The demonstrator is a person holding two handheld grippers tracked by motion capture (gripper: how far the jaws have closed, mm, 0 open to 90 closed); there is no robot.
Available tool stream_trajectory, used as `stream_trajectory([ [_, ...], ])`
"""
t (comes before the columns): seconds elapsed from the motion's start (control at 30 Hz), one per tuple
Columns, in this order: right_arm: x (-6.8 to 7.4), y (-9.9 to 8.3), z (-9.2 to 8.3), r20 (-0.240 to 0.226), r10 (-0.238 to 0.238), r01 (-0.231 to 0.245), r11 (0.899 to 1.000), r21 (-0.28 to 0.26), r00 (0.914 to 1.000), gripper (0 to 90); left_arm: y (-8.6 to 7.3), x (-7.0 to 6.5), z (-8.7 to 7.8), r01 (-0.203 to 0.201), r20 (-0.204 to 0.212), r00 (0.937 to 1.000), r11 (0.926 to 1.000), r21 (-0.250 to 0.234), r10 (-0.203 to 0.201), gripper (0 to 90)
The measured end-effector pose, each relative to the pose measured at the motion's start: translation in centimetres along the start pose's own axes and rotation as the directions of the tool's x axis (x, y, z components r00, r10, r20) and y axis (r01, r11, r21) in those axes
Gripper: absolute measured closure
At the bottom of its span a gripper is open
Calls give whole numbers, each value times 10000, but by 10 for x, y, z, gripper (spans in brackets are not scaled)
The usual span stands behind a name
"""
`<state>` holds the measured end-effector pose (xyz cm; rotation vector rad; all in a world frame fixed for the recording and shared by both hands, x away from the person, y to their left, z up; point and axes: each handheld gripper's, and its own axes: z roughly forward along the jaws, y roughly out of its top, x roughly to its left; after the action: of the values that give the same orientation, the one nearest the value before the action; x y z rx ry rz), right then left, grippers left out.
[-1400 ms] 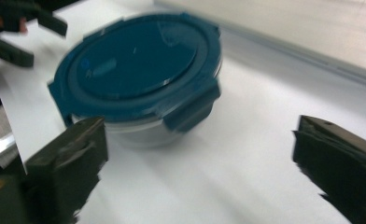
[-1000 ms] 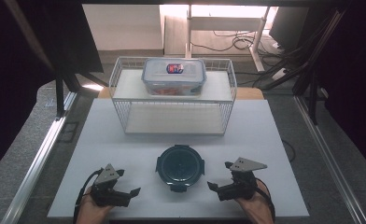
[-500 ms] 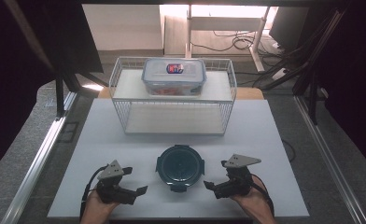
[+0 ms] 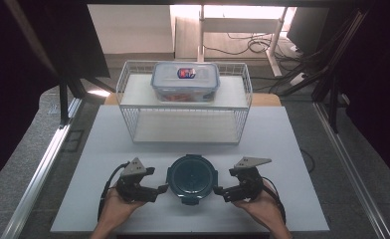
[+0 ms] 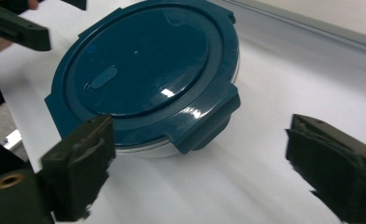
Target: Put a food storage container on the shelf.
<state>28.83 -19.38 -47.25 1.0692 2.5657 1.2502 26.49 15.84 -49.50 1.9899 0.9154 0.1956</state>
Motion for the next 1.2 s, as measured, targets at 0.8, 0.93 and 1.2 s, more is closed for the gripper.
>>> stream_trajectory([
  [0.8,-20,8,39,-2185,2141,-1845,9716,1480,9521,230,4,22,45,1733,3045,9297,9756,1344,-2071,149],
  [0.93,-24,6,35,-2312,2423,-2138,9666,1415,9423,322,1,28,42,2511,3240,9029,9584,1355,-2824,208],
  [1.2,-24,-1,23,-2673,2989,-2810,9541,1040,9161,479,-8,29,26,3142,3622,8703,9426,1135,-3337,396],
])
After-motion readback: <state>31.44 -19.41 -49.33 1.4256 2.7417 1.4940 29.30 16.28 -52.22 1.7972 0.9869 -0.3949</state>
